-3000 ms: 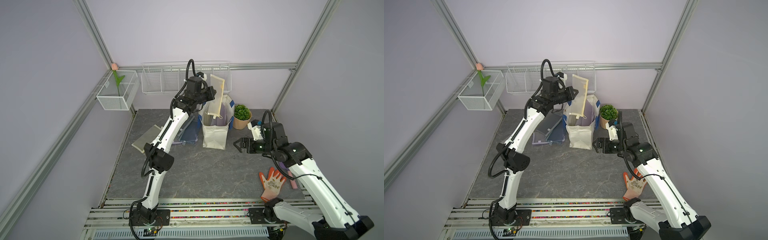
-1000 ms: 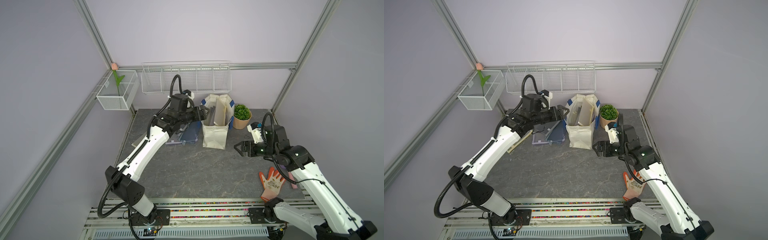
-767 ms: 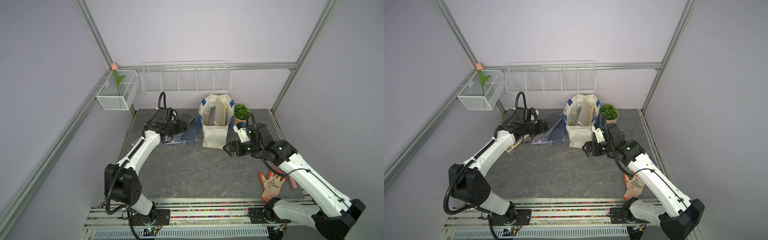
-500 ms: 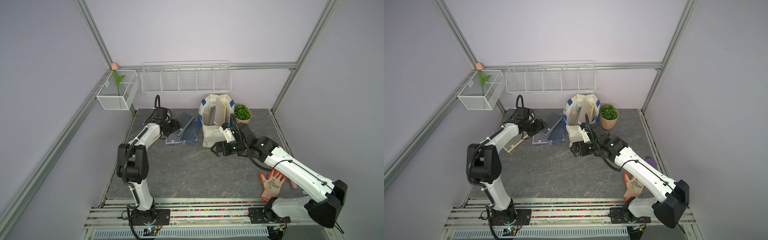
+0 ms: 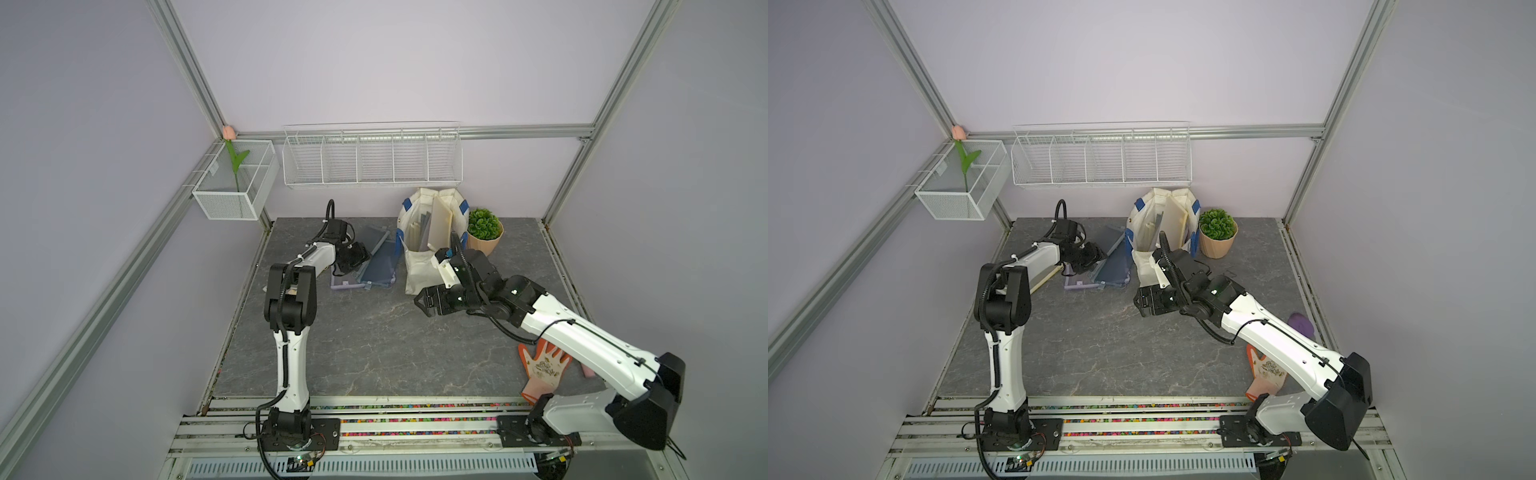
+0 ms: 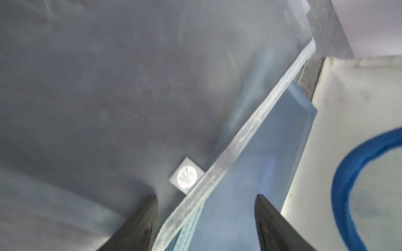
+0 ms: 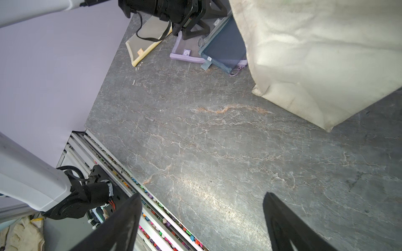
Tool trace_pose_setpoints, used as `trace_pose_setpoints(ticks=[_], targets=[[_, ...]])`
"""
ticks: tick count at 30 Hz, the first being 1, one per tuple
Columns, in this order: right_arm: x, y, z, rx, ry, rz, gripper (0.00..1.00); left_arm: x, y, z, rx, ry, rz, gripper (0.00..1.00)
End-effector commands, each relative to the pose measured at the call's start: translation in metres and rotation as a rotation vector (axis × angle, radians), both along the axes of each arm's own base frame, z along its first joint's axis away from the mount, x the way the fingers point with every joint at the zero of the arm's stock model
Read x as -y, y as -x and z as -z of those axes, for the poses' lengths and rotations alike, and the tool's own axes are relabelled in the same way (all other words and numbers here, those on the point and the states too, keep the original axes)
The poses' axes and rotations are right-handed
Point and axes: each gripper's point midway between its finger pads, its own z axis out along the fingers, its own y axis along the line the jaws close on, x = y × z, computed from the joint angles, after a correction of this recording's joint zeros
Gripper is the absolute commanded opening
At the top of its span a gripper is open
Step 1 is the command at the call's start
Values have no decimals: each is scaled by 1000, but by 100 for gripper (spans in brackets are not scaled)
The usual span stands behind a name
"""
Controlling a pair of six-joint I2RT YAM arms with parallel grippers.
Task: Put the pencil pouch into the canvas bag
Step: Move the pencil pouches to the center of the board.
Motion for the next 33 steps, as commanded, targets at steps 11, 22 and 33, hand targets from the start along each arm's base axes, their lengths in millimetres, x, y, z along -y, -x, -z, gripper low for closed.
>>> trace_pose_setpoints(ticks=[11,22,33], targets=[[-10,-2,10,-26,-36,4,89,19,139,33,-158,49,14,67],[-22,14,43,-142,-9,-48,89,71,266,29,-218,41,189,67],[-59,18,76,-259,-17,-142,89,67,296,-47,-110,119,219,69]])
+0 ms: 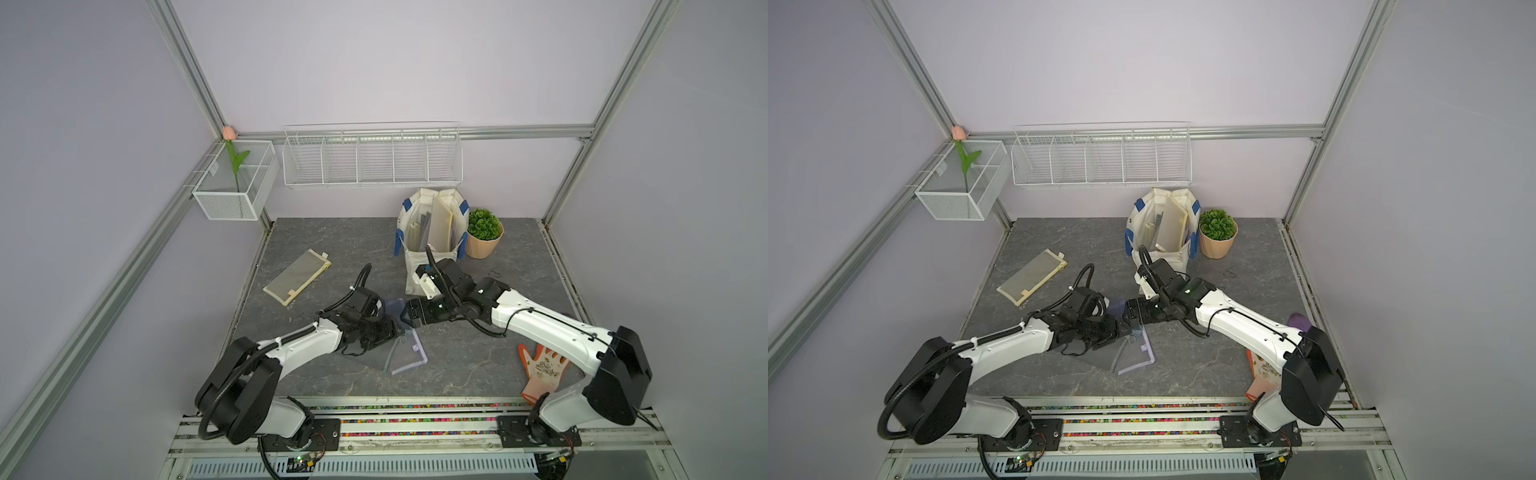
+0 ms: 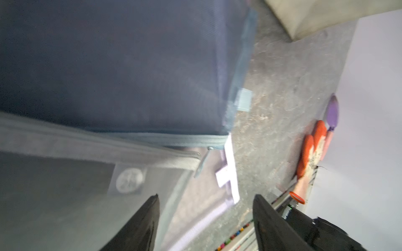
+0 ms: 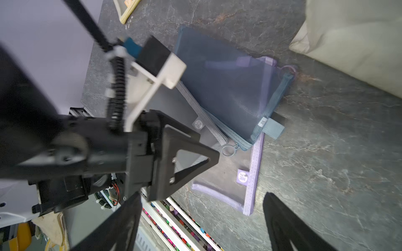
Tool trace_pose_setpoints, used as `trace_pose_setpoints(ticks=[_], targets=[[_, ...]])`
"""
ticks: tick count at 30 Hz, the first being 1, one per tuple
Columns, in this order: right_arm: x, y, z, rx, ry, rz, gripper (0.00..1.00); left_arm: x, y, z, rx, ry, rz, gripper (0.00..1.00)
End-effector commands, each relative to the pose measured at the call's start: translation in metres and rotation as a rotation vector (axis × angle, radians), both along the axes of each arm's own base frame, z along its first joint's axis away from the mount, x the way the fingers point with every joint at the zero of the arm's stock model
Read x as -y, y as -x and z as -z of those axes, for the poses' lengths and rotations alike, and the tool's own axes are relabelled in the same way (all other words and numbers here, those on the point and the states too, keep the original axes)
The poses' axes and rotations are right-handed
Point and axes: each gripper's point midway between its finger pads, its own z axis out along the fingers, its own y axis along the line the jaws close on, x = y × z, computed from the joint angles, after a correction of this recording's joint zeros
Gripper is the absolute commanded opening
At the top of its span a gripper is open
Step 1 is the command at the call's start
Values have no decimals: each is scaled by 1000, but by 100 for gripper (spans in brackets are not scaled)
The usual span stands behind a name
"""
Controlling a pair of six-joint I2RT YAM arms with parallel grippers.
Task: Put the pencil pouch into the canvas bag
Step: Move the pencil pouches to the center of the board, then pick up the pencil pouch.
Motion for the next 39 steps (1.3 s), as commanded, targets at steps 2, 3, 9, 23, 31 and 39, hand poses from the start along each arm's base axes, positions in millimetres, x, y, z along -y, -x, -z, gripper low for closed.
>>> trace_pose_setpoints(ticks=[2,3,9,23,31,39], targets=[[-36,4,9,-66,-57,-100,89,-24,15,-19,-33,-18,-25,70],[-44,3,12,-72,-51,-125,89,-32,18,-20,-43,-21,-43,70],[-84,-7,49,-110,-8,-213,89,-92,35,-18,-40,-30,-271,71],[-112,-33,112,-136,53,-257,89,-127,43,20,-130,164,-633,72],[-106,-21,127,-193,46,-284,95,-139,37,55,-152,122,-727,71],[-103,-5,131,-238,-13,-287,92,-136,23,68,-140,126,-737,71]])
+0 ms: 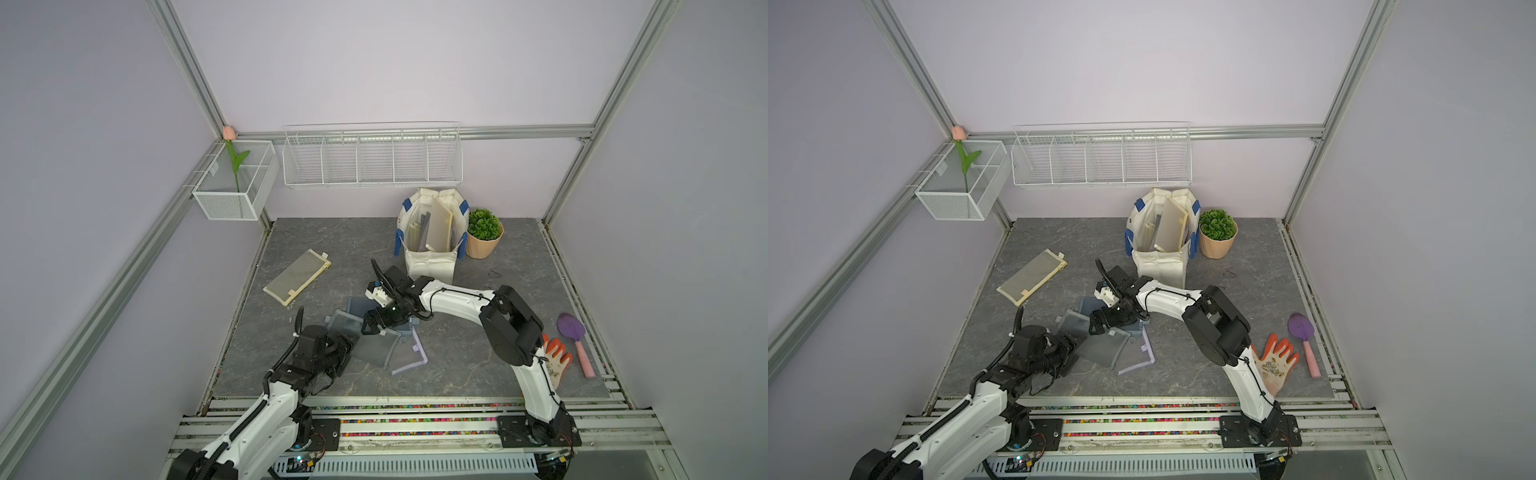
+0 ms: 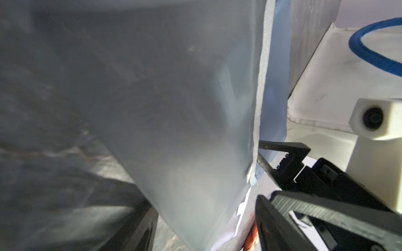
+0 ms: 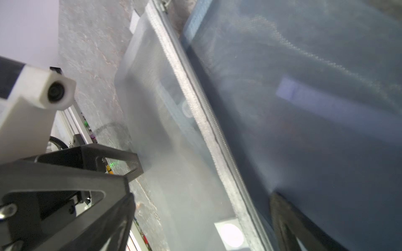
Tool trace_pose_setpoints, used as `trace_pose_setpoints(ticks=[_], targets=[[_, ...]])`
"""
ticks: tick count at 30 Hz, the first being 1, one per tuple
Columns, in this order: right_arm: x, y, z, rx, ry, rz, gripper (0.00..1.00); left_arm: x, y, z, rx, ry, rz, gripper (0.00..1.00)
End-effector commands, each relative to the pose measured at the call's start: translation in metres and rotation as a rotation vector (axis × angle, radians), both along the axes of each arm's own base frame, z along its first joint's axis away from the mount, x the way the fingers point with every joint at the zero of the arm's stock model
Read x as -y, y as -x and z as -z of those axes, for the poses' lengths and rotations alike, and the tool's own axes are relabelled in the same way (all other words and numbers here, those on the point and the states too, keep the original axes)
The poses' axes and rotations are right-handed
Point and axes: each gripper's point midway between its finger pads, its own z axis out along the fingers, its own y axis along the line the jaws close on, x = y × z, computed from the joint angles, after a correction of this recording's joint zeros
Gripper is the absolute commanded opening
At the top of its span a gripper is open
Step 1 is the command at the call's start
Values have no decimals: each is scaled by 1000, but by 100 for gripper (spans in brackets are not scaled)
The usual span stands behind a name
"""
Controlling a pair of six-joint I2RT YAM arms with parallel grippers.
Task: Put the pencil pouch into the canvas bag
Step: Pick up the pencil pouch.
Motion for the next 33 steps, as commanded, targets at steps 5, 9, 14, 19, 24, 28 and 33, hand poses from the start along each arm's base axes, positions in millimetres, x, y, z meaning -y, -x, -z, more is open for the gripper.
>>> trace_pose_setpoints(ticks=[5,9,14,19,24,28,33], targets=[[0,10,-3,-37,-43,-16,59,-6,-5,16,-26,-47,-26,65],[-3,8,-17,-15,-69,-19,34,-1,-20,-6,32,-66,14,62],[0,8,-34,7,-95,-14,9,-2,-27,-29,108,-92,31,50],[6,10,-53,26,-125,-7,7,-8,-33,-60,222,-126,21,14],[15,10,-86,75,-146,11,16,-12,-37,-93,283,-208,67,0],[30,6,-132,154,-164,46,41,-9,-46,-142,368,-275,134,0],[67,-9,-187,261,-160,154,63,14,-68,-220,506,-339,310,0]])
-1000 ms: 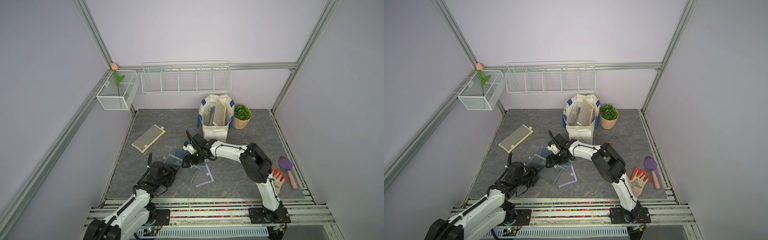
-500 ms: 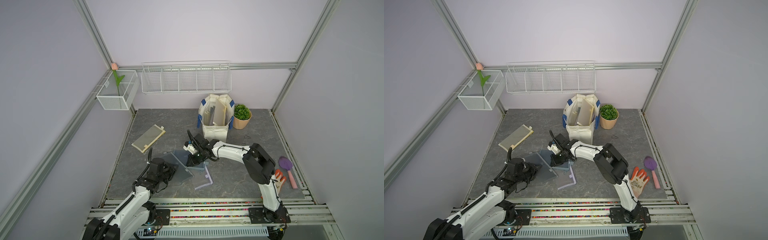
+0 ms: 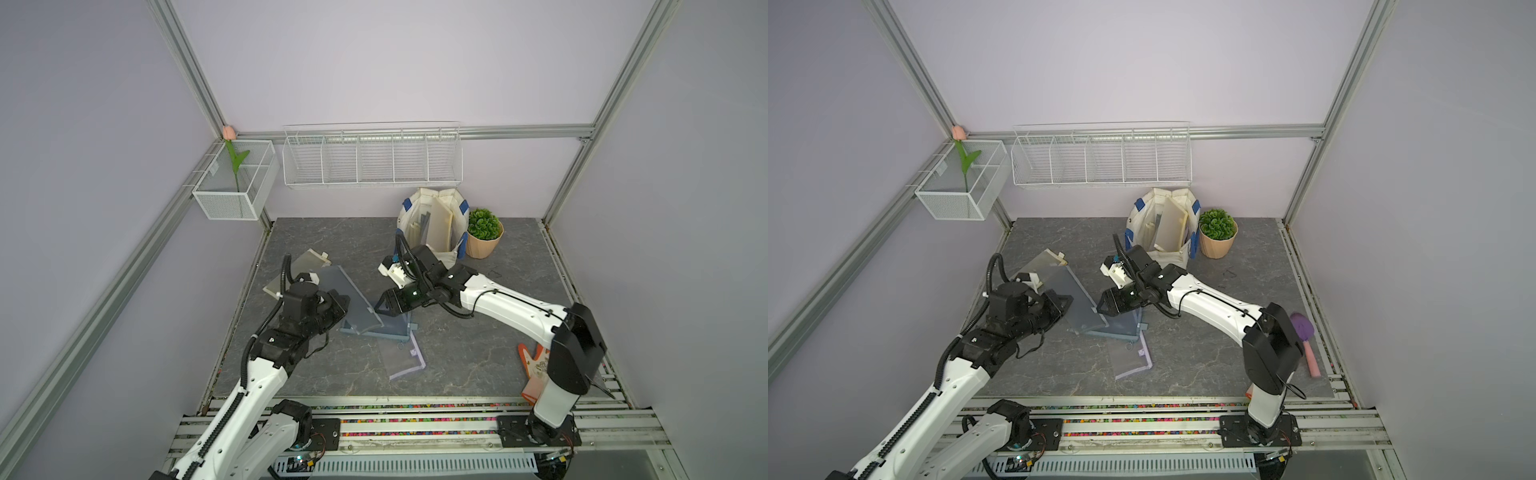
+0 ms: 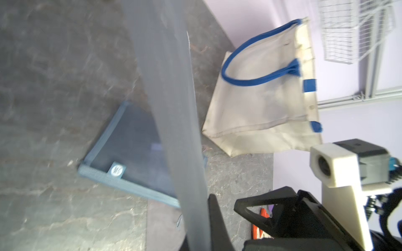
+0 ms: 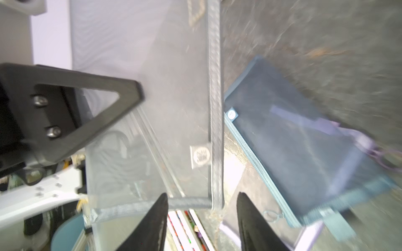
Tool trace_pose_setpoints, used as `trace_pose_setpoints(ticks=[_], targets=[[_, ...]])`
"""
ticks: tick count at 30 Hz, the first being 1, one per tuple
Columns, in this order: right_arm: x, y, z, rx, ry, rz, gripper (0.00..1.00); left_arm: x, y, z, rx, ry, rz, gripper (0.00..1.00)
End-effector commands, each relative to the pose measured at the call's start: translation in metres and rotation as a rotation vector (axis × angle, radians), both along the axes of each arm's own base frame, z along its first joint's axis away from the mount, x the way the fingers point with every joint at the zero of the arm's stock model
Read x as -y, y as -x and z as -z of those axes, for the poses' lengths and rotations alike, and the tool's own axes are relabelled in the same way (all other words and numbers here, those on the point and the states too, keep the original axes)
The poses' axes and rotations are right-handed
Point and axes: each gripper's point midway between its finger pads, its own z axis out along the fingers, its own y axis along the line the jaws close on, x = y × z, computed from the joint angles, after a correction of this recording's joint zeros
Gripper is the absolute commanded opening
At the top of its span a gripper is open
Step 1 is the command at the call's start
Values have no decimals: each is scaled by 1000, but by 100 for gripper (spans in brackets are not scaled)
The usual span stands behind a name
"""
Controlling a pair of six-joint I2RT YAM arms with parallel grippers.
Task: Put the pencil pouch into the canvas bag
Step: Pick up the pencil pouch, then place the pencil pouch in the canvas bag.
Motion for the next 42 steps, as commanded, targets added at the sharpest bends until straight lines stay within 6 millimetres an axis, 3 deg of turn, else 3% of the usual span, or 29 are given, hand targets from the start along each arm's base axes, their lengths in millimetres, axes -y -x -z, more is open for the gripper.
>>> trace_pose_setpoints(ticks=[1,5,8,11,19,22,25,28,31,36,42], targets=[[36,-14,-37,62,23,117,66,14,-7,-48,101,-113,166,0],[74,-26,-67,84,19,218,84,43,-23,-119,243,-117,330,0],[105,-32,-77,108,61,292,95,65,-39,-159,313,-83,418,0],[139,-41,-77,98,89,388,100,89,-60,-180,350,-70,472,0],[229,-46,-84,118,99,643,95,171,-119,-204,438,-43,545,0],[249,-41,-81,103,114,684,94,196,-147,-197,444,-62,548,0],[259,-34,-79,91,110,712,94,215,-175,-177,427,-101,541,0],[265,-28,-76,84,109,734,94,237,-190,-160,434,-152,551,0],[270,-21,-74,78,117,749,94,252,-198,-137,416,-202,555,0],[278,-13,-74,81,126,767,94,261,-209,-93,379,-281,553,0],[283,-8,-73,79,136,778,94,265,-201,-54,317,-356,596,0]])
